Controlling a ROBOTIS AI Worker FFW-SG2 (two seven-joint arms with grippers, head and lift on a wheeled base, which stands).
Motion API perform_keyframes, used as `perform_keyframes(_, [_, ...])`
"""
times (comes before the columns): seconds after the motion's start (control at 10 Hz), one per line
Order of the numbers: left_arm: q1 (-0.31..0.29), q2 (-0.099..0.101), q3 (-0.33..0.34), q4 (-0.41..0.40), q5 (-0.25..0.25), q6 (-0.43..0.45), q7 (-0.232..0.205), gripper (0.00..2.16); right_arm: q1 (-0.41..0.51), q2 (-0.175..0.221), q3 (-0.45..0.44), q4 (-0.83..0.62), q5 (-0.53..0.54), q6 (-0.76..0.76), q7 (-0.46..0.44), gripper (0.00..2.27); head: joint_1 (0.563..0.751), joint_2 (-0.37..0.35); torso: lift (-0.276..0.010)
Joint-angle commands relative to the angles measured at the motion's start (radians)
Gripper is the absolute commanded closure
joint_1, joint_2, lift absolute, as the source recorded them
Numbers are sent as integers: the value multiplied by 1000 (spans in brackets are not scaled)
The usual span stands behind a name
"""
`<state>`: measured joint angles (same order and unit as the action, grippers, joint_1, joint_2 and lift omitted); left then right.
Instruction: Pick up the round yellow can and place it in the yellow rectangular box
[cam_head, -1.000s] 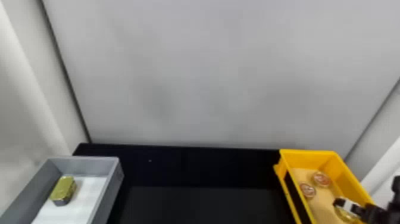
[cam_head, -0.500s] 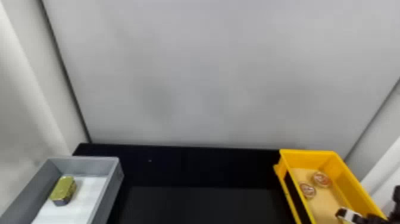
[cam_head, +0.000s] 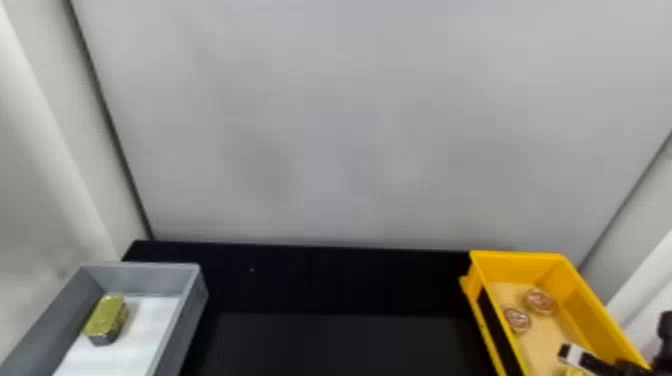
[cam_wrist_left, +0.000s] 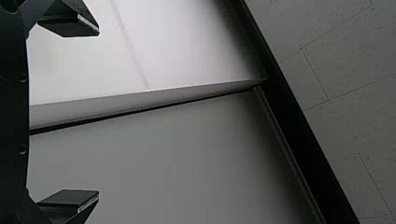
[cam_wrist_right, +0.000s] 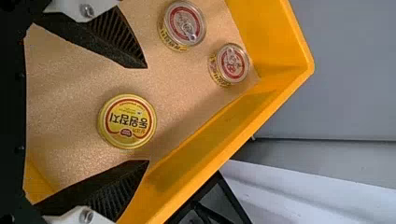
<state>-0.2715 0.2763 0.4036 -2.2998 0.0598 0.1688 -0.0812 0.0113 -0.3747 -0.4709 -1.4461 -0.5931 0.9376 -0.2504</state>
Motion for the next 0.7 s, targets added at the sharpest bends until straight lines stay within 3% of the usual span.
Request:
perform_keyframes(0.0, [0,0,3,-3,2,3,0,61,10,2,3,-76,-2,-41,-6,-2,583,-78,-9])
perform_keyframes(0.2, [2,0,9,-7,0,11,1,61,32,0,17,-292,18,-126,-6,-2,583,-78,-9])
perform_keyframes(0.4, [0,0,5,-7,2,15,1,61,19,0,31,-560,145,-126,-47,-2,583,-78,-9])
perform_keyframes(0.6, [2,-2,2,-7,3,20,5,61,-14,3,84,-729,226,-229,-115,16,583,-78,-9])
